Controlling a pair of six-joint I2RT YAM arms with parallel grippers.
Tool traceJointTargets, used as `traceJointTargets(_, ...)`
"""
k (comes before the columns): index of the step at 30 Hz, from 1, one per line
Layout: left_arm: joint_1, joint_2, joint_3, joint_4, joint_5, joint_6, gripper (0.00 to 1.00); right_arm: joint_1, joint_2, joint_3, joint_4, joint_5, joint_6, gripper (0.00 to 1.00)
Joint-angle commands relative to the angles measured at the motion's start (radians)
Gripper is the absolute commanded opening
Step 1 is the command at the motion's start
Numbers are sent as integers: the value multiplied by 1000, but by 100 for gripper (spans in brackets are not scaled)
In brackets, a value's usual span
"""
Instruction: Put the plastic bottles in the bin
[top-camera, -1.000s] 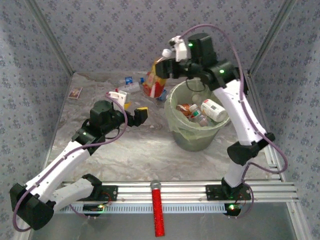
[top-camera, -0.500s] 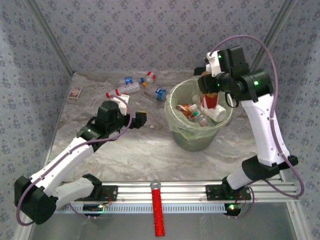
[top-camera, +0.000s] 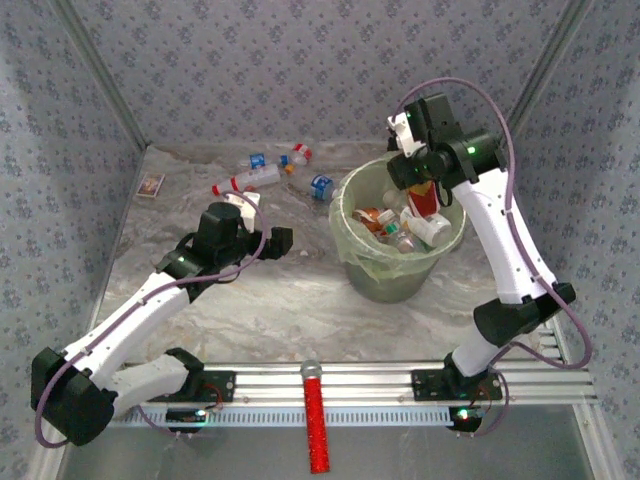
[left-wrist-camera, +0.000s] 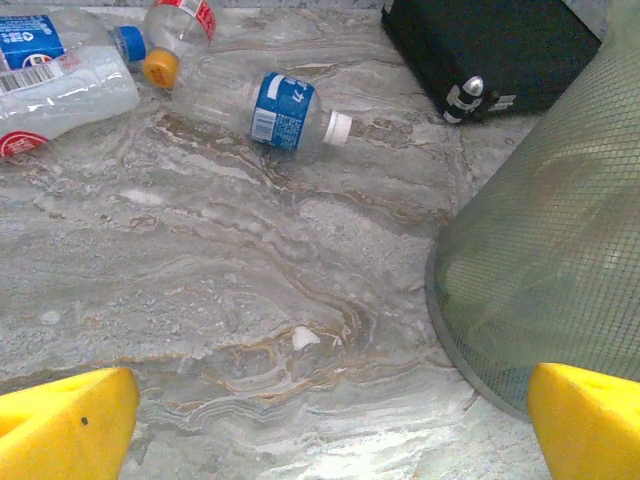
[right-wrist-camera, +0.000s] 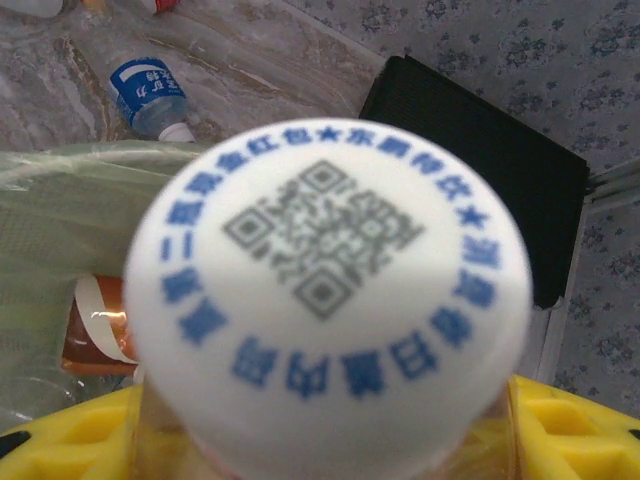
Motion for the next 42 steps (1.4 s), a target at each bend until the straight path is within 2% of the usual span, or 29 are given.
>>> traceJointTargets(1,-3,-16,21,-9,-13,-1,99,3,67,-104,-217,-68,13,53)
traceJointTargets(8,-3,-3,27,4,-10,-4,99,19,62,162,-234,-54,38,52)
traceJointTargets(12,-2,-2,24,11,-10,-4,99,46,52,255,-265,-126,64,52)
traceJointTargets(21,0,-6,20,3,-10,0,99,65,34,192,-349,-254,125,52)
traceJointTargets(30,3,17,32,6,0,0,99,64,41,-3,-325,-294,142,54)
traceJointTargets(32,5,24,38,-1,1,0,99,62,45,-18,-318,-301,148,58)
traceJointTargets(37,8,40,44,0,9,2,99,57,54,38,-316,-296,149,83)
traceJointTargets(39,10,44,47,1,10,2,99,50,59,86,-324,-292,150,87)
traceJointTargets(42,9,47,47,2,13,2,99,44,68,144,-328,-277,149,87)
